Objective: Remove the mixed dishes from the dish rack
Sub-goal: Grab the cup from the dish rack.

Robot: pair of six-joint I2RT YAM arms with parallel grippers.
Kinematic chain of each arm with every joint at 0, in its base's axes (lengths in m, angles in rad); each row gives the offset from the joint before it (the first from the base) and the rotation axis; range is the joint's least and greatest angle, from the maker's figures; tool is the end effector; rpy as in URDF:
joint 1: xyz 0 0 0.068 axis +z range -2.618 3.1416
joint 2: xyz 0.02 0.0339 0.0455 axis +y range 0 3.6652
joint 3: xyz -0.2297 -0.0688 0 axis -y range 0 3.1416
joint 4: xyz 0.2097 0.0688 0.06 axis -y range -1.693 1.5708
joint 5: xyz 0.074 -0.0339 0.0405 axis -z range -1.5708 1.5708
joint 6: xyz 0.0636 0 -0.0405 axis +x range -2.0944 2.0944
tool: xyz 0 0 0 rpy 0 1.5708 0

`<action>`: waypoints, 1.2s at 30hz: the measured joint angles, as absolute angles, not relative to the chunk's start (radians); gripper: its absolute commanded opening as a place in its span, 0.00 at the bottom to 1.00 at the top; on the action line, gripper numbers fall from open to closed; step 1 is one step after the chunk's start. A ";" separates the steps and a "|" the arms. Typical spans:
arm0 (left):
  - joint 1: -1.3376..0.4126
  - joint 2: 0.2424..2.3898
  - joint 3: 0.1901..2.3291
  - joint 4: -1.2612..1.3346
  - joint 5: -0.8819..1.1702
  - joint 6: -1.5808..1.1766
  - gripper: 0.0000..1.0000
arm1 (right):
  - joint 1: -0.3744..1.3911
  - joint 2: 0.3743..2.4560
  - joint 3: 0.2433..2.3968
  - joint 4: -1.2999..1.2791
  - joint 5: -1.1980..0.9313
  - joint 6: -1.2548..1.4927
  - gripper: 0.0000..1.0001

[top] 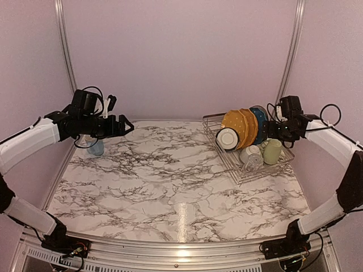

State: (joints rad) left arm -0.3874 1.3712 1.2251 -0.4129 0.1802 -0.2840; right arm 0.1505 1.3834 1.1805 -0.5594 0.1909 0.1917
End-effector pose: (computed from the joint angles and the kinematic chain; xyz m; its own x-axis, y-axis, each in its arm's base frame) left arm 0.2794 -0.1263 0.2950 -0.6149 -0.0468 -0.7872 0.3542 0.8754 -0.3288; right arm 0.2919 0.0321 0.2615 -0.6725 0.0872 -0.7350 0.1188 0.9929 0.0092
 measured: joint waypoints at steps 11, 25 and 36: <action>-0.704 1.500 1.136 -0.011 0.287 -0.517 0.94 | -0.023 1.506 1.169 -0.525 0.132 0.213 0.96; -0.775 1.470 1.160 -0.025 0.164 -0.485 0.94 | -0.042 1.651 1.170 -0.450 0.114 0.216 0.88; -0.778 1.462 1.160 -0.029 0.144 -0.485 0.94 | -0.043 1.698 1.170 -0.397 0.122 0.208 0.92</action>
State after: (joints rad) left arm -0.7784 1.4624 1.1599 -0.0288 0.1440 -0.4854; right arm -0.0425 1.6978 1.1702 -0.3965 0.1219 0.2085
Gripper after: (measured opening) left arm 0.938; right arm 0.919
